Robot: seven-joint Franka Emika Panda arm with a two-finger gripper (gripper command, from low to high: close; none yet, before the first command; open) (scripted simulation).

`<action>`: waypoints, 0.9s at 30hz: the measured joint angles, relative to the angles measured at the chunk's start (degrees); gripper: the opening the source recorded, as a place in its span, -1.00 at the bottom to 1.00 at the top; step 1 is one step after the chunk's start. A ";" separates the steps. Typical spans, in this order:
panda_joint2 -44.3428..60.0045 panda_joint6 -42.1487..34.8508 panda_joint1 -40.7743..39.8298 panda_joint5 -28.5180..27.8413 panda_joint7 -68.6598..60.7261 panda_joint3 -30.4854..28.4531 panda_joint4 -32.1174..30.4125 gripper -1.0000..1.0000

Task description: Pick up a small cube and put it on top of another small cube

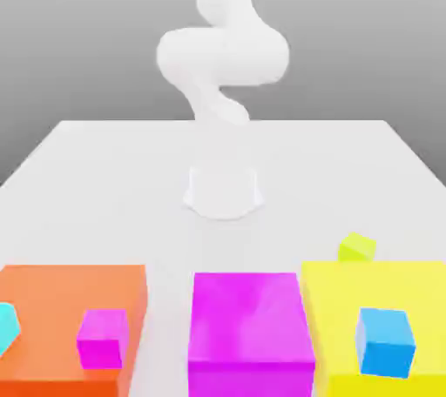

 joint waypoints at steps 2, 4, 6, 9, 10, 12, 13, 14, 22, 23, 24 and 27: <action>3.75 3.03 2.83 1.30 -0.96 1.49 -3.39 0.00; 7.43 5.98 5.62 2.48 -1.84 3.08 -6.67 0.00; 11.09 8.89 8.50 3.49 -2.61 4.71 -9.92 0.00; 16.65 13.32 12.66 4.93 -3.68 7.58 -14.84 0.00; 18.56 14.86 14.07 5.37 -4.01 8.62 -16.51 0.00; 22.56 18.03 16.90 6.13 -4.56 10.87 -19.93 0.00; 24.68 19.69 18.32 6.41 -4.76 12.09 -21.69 0.00; 26.91 21.43 19.73 6.60 -4.88 13.40 -23.50 0.00; 43.30 34.31 25.51 -4.41 2.83 17.99 -32.40 0.00; 45.46 35.93 27.04 -8.28 5.57 15.50 -32.08 0.00; 47.58 37.57 29.53 -11.56 7.93 12.30 -31.69 0.00; 53.76 42.59 38.14 -16.78 11.88 2.57 -30.45 0.00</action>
